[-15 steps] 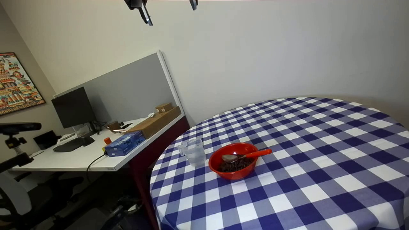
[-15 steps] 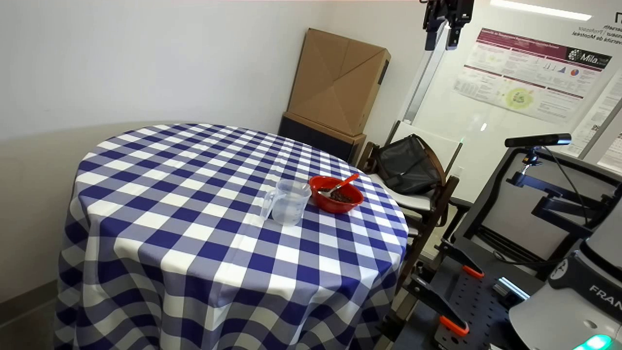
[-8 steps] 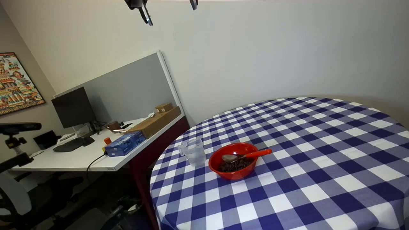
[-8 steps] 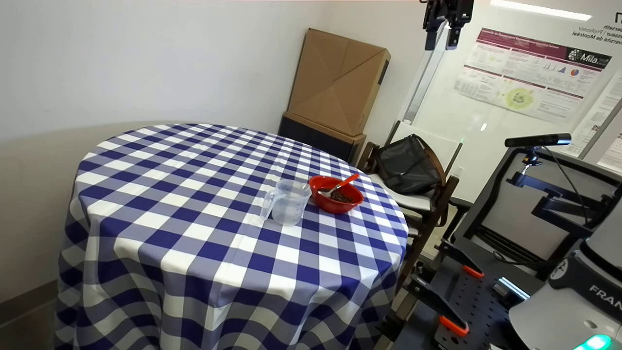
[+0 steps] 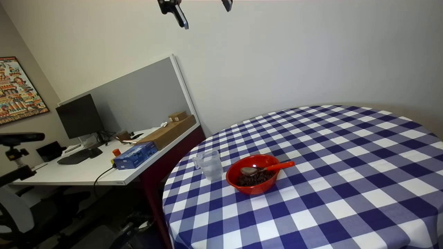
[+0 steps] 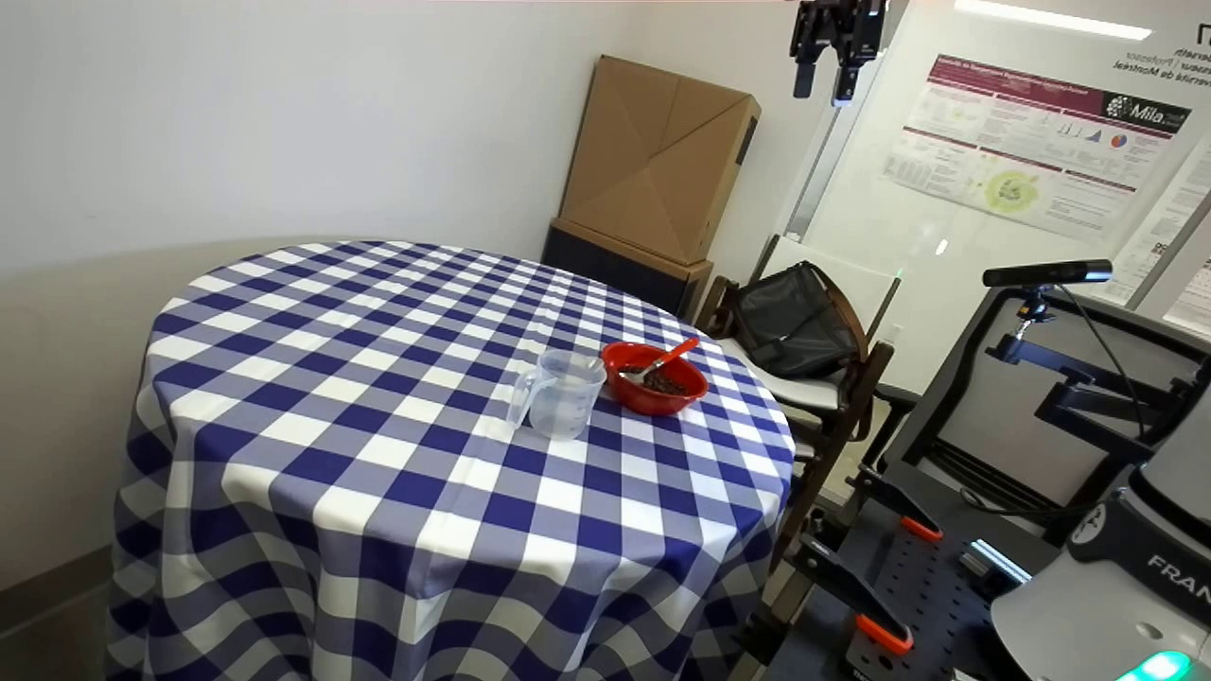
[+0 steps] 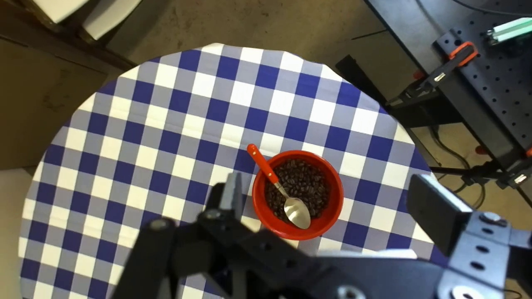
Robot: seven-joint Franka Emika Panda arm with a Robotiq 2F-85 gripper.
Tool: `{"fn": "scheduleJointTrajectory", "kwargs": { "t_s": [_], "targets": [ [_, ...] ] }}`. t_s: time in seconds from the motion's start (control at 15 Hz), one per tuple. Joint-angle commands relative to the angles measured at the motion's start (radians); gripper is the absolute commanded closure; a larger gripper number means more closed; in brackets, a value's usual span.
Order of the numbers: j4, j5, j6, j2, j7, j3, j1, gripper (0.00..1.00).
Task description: Put a spoonful of the contents of the bowl into the jug
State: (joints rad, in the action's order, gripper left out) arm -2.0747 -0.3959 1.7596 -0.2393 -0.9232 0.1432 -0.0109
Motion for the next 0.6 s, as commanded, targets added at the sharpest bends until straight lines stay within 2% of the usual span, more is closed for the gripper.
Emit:
{"fn": "scheduleJointTrajectory", "kwargs": {
  "t_s": [0.0, 0.53],
  "targets": [
    [0.089, -0.018, 0.037, 0.105, -0.086, -0.004, 0.021, 0.0],
    [0.223, -0.085, 0.097, 0.294, -0.289, 0.014, 0.112, 0.0]
  ]
}}
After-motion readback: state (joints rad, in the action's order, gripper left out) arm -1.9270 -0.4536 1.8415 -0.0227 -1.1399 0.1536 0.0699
